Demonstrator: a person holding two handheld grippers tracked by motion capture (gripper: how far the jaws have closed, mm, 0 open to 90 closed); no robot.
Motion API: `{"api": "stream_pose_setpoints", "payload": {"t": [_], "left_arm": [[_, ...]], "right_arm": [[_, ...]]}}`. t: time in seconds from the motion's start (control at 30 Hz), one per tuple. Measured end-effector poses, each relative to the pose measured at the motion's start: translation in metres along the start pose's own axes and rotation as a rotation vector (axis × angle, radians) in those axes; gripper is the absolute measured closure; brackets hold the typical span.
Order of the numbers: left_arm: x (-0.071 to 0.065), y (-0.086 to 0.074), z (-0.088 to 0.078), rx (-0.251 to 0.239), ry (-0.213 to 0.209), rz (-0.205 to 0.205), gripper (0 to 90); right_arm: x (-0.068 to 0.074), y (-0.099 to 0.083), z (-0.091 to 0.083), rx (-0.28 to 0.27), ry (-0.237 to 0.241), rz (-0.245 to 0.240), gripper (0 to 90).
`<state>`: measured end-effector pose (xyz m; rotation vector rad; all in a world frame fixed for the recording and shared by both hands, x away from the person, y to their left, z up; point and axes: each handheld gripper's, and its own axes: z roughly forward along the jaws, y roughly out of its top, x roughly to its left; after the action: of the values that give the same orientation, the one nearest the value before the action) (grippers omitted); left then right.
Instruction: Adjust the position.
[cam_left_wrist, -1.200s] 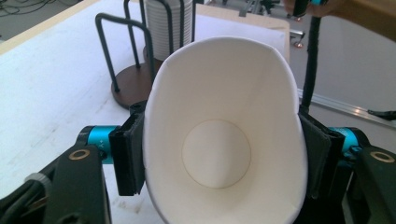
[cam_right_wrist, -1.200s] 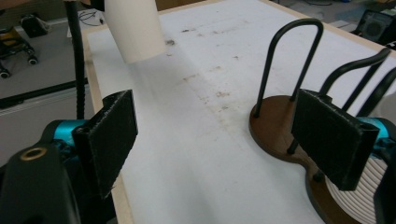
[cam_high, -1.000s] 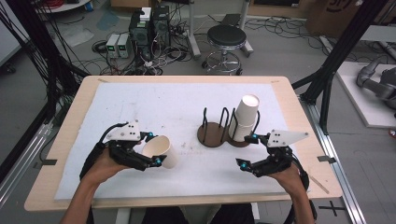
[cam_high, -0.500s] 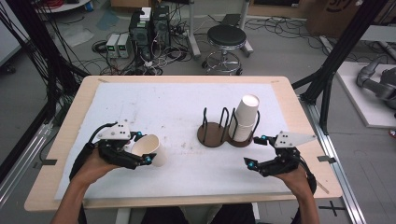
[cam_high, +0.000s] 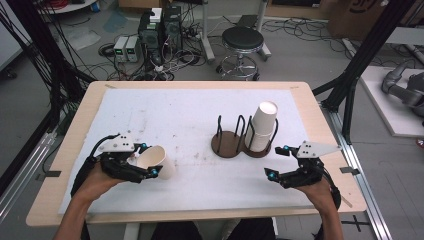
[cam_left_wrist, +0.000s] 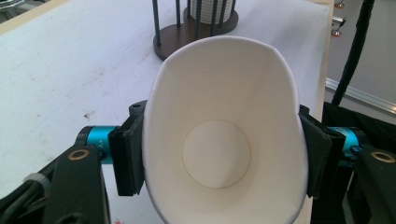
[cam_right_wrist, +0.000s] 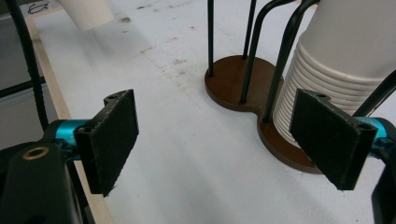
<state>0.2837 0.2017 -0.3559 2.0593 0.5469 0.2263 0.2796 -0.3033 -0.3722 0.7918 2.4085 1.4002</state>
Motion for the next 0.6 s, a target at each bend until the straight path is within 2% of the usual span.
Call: {"api": "stream_pose_setpoints", "payload": {"t": [0.6], "left_arm": [[0.0027, 0.0005, 0.0047, -0.006, -0.008, 0.002, 30.6]], "right_arm": [[0.0001, -0.0005, 0.004, 0.005, 0.007, -0.004, 16.1]]}}
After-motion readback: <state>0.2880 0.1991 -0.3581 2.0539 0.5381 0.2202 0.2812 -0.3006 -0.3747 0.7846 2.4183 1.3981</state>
